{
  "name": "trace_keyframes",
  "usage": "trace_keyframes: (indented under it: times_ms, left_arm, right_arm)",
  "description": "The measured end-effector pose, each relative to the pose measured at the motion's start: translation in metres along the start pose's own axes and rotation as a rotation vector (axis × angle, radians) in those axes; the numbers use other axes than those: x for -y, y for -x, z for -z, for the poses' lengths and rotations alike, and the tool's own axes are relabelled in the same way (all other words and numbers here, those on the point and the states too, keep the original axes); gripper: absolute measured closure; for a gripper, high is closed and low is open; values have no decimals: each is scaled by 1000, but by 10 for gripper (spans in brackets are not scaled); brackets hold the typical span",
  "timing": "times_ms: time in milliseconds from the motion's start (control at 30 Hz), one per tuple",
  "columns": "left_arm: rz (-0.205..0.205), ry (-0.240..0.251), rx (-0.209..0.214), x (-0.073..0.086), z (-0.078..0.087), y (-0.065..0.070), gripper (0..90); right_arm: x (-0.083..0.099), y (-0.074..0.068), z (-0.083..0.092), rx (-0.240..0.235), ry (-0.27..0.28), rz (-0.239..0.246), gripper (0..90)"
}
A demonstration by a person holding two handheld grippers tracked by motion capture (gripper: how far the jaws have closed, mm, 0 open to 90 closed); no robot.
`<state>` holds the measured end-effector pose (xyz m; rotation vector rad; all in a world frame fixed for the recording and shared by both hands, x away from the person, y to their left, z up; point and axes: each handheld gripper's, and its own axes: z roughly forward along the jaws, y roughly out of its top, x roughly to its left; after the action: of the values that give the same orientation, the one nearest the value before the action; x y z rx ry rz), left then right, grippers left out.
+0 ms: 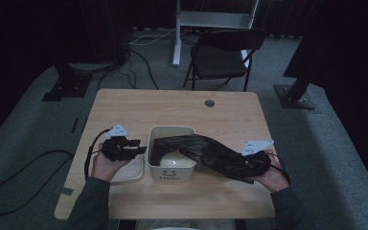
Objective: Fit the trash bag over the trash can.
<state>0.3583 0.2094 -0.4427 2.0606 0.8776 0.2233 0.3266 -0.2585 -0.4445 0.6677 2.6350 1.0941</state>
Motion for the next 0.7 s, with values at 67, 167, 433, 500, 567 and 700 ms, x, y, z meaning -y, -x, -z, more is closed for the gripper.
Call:
trace_keyframes:
  times_ms: [67,167,433,500,567,700]
  left_arm:
    - [0,2,1,0,0,0,549]
    - [2,4,-2,0,1,0,549]
    - [-2,12,-1,-1,3,1,549]
    - [-8,11,-2,-2,4,2,549]
    - [-11,15,-1,-3,5,4,549]
    - [-17,16,1,-5,6,5,549]
  right_arm:
    - [0,0,-6,-3,-13,4,478]
    - [0,0,-13,1,-18,13,609]
    - [-9,-5,-14,10,-7,57,900]
    - [-12,-5,-12,17,-3,62,900]
    - [-15,-5,-11,21,5,70,900]
    - [-19,-5,-11,23,16,76,900]
